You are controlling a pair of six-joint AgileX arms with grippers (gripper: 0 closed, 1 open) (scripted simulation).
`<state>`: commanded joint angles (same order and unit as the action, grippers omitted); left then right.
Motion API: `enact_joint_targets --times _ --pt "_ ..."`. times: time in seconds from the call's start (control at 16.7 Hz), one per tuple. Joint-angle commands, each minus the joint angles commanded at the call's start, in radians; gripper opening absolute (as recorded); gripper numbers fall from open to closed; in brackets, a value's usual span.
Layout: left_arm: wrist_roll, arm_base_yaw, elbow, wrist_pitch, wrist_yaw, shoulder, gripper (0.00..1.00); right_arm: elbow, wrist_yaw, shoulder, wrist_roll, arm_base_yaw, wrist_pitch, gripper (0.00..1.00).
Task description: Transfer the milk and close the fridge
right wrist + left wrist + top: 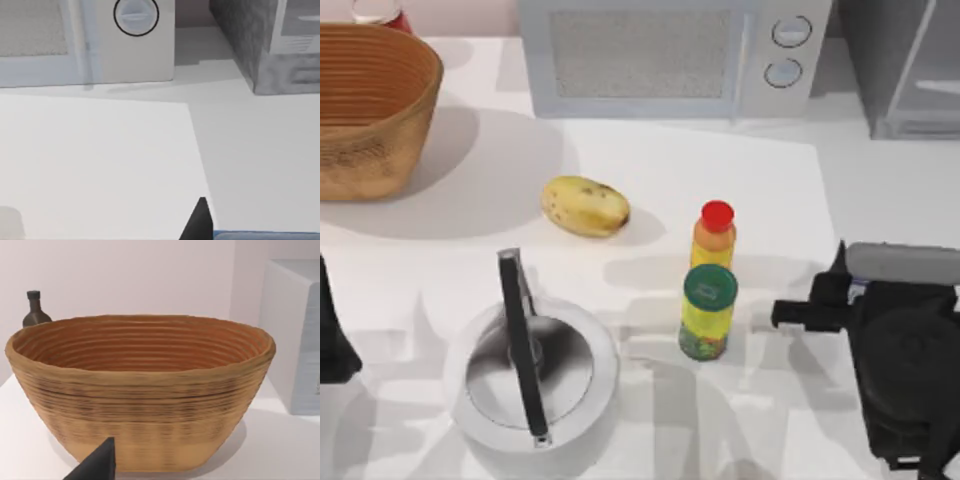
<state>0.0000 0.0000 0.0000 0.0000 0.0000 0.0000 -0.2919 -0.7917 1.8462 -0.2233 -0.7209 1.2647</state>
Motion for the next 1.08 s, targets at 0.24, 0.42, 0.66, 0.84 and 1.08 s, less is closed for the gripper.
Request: enact_joint_targets --times 0.24,0.42,0.66,0.84,1.08 --pt "0.0 0.0 0.0 0.0 0.0 0.0 1.0 -0.006 0.03 0.005 0.013 -0.019 -0.001 0.0" --pt "0.0 0.0 0.0 0.0 0.0 0.0 1.0 -0.003 0.029 0.005 0.01 -0.015 0.001 0.0" --pt "0.0 0.0 0.0 0.0 0.0 0.0 1.0 -0.017 0.097 -0.038 0.026 0.053 -0.016 0.0" --pt "0.0 0.0 0.0 0.0 0.0 0.0 1.0 -0.035 0.234 -0.1 0.057 0.19 -0.039 0.0" --pt "0.0 0.0 0.0 0.0 0.0 0.0 1.0 -0.051 0.382 -0.168 0.109 0.338 -0.075 0.0"
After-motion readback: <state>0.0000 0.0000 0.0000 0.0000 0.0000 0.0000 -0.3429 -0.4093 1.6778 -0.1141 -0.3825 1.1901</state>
